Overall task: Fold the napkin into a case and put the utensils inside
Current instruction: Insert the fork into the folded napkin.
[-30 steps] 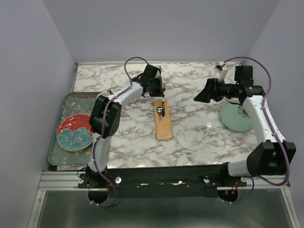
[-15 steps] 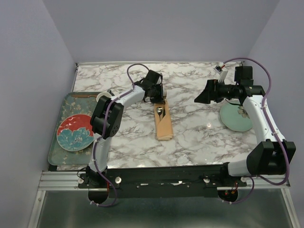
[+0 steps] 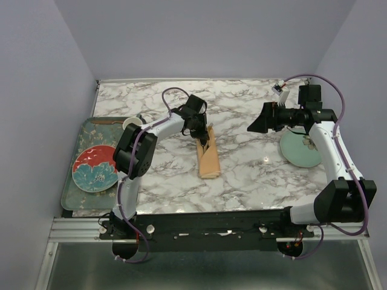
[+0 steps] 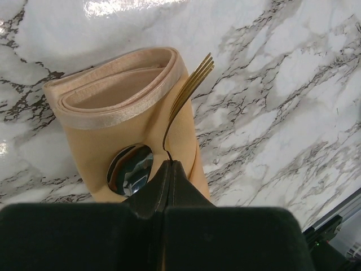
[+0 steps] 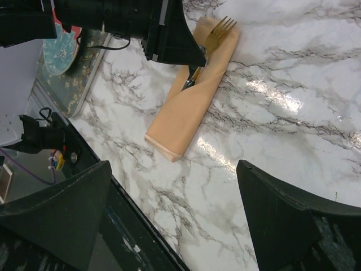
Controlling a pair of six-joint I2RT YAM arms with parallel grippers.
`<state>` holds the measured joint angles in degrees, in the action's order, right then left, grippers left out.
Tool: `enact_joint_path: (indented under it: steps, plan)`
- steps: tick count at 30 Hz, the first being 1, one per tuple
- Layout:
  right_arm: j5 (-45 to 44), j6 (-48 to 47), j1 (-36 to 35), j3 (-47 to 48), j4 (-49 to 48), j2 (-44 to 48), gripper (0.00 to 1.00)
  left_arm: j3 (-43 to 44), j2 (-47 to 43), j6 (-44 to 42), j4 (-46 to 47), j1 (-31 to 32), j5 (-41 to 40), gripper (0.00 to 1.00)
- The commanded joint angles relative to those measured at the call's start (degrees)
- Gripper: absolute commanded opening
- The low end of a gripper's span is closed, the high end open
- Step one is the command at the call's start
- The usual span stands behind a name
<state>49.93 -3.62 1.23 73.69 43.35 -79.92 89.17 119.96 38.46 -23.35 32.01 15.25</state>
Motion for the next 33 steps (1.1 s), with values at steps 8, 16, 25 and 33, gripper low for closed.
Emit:
enact_joint_path:
  steps: [8,16,25,33]
  plan:
    - [1.5,-1.1,0.3,-2.5,1.2,2.5,1.0,-3.8,-5.9,4.4,1.3,0.6,1.7,0.0]
    - [1.2,-1.1,0.3,-2.9,1.2,3.5,1.0,-6.5,-6.1,5.7,2.6,0.9,3.8,0.0]
    - [1.0,-1.1,0.3,-4.0,1.2,4.6,1.0,-9.4,-7.0,6.7,4.7,1.5,5.4,0.0]
    - [0.9,-1.1,0.3,-4.2,1.2,4.8,1.0,-11.4,-7.2,8.7,6.4,1.6,6.4,0.0]
